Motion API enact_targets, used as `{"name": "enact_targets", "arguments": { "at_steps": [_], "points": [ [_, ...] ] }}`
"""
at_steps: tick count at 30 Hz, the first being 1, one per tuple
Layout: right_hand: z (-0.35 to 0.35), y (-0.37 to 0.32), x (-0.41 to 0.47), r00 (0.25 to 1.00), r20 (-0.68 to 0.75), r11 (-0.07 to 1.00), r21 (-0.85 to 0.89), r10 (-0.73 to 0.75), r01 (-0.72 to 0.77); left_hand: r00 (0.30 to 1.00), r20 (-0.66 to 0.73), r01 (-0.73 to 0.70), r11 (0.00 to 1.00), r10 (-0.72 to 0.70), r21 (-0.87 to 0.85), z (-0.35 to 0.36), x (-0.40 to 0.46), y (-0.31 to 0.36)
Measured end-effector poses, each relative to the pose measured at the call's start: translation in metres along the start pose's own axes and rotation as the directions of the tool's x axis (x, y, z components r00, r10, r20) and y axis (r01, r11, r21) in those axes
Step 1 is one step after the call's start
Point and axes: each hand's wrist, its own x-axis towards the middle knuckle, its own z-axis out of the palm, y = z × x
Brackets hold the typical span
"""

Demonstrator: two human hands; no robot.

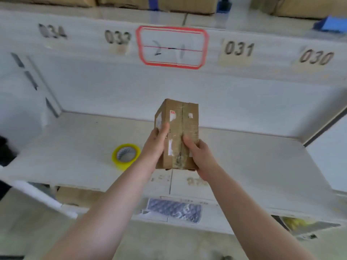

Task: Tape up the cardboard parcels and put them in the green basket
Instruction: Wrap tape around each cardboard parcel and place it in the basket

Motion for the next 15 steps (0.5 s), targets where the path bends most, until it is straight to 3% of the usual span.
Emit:
{"name": "enact_targets", "arguments": {
  "at_steps": [4,7,9,12,15],
  "points": [
    [0.047,0.004,-0.023,0.997,0.011,0.992,-0.103,-0.071,0.071,0.996,-0.049,0.075,0.997,-0.077,-0.032,-0.043,-0.014,0.002],
    [0.048,0.0,-0.03,0.989,-0.067,0.963,-0.246,-0.131,0.111,0.949,0.138,0.308,0.927,-0.283,-0.213,-0.095,-0.014,-0.008],
    [0.051,0.001,-0.028,0.988,-0.109,0.951,-0.302,-0.109,0.072,0.914,0.252,0.391,0.855,-0.318,-0.341,-0.118,-0.015,-0.025],
    [0.064,0.006,-0.027,0.994,0.074,0.992,-0.095,0.084,-0.077,0.893,0.312,0.439,0.783,-0.325,-0.44,-0.13,-0.018,-0.05],
    [0.074,0.015,-0.019,0.979,0.159,0.991,0.018,0.128,-0.132,0.903,0.246,0.427,0.799,-0.352,-0.423,-0.13,-0.019,-0.052]
  ]
}}
